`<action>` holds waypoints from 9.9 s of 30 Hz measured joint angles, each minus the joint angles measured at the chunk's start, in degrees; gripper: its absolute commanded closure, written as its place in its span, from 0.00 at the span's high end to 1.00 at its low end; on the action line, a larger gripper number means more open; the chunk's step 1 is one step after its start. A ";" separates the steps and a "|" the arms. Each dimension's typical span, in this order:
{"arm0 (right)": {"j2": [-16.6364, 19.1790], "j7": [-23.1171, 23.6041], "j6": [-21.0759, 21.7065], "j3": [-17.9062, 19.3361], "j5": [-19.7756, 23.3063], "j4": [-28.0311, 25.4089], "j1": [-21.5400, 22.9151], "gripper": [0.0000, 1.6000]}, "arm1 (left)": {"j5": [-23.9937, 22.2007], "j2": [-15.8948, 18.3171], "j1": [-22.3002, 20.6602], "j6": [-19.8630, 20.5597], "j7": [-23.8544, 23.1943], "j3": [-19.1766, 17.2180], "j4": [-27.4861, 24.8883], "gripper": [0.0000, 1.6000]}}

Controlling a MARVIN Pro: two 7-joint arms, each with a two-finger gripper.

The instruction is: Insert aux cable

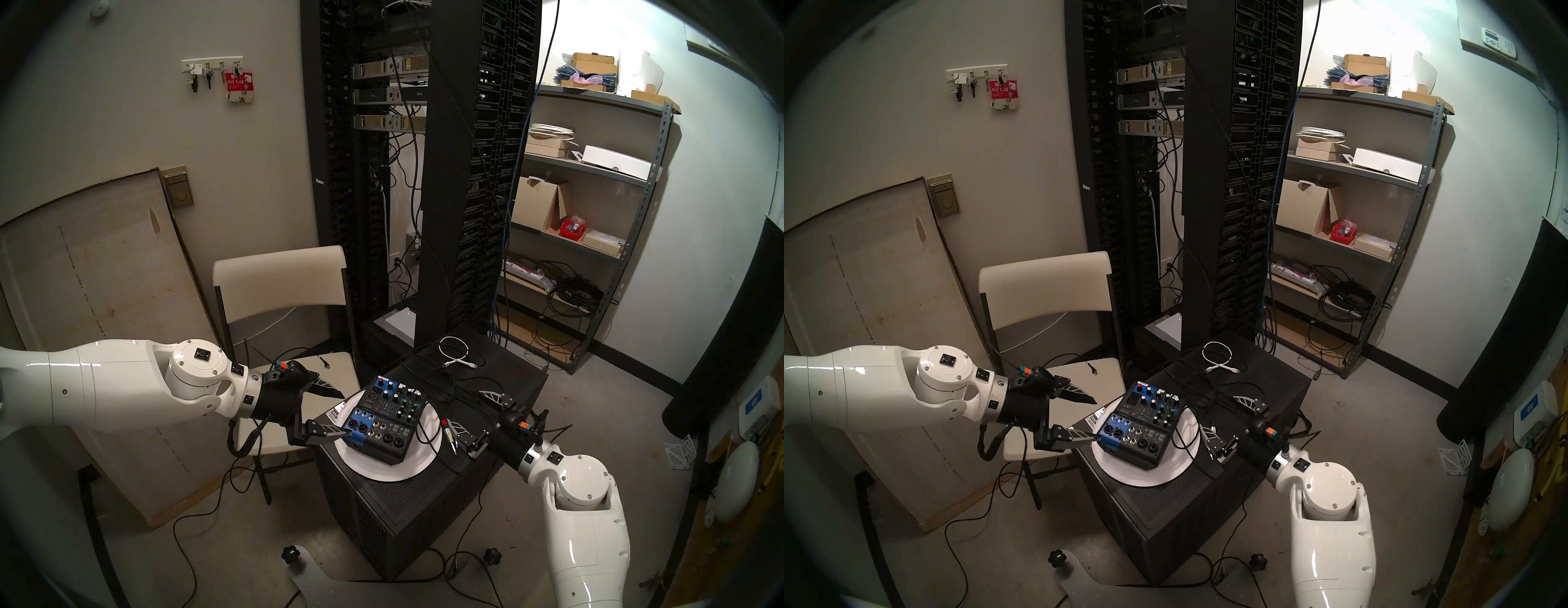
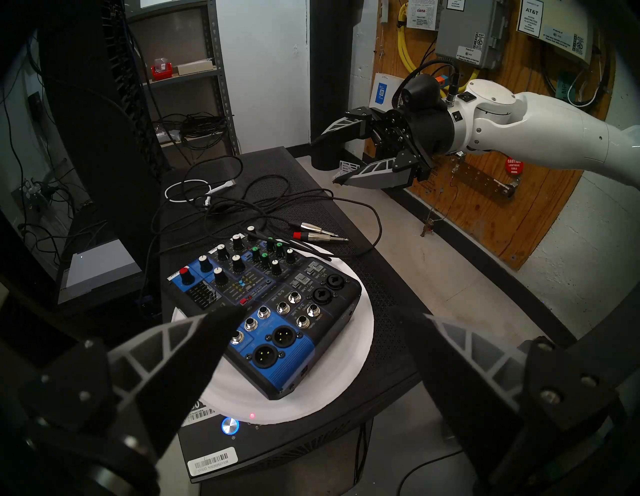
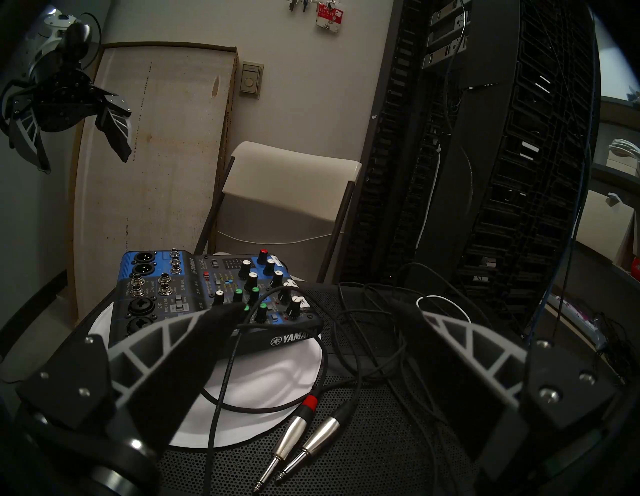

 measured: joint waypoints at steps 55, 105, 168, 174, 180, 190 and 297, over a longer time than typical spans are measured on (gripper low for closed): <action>0.43 -14.95 12.92 -3.86 -10.91 8.30 6.44 1.00 | -0.10 -0.01 -0.04 0.00 0.08 0.22 0.00 1.00; 1.85 -14.51 13.62 -6.80 -13.70 18.30 12.20 0.74 | -0.13 -0.02 -0.07 -0.01 0.11 0.30 0.00 1.00; 1.48 -6.17 6.47 -2.49 -1.11 11.29 11.03 0.00 | -0.32 -0.10 -0.07 -0.22 0.17 0.37 0.00 1.00; 0.98 -3.67 5.60 -3.83 4.00 6.91 8.19 0.00 | -1.28 -1.00 -0.03 -1.26 0.04 -0.13 -0.02 1.00; 0.71 -2.06 5.76 -5.44 8.34 2.02 4.00 0.00 | -3.02 -3.59 -0.04 -2.73 -0.74 -1.43 0.09 1.00; -0.02 0.22 8.91 -6.64 11.59 -5.07 -2.15 0.00 | -5.70 -9.49 1.42 -4.26 -1.64 -2.52 4.64 1.00; 2.29 -5.71 12.44 -17.87 12.64 -7.22 -3.32 0.00 | -18.62 -16.48 9.04 -11.19 -14.59 -6.06 18.00 1.00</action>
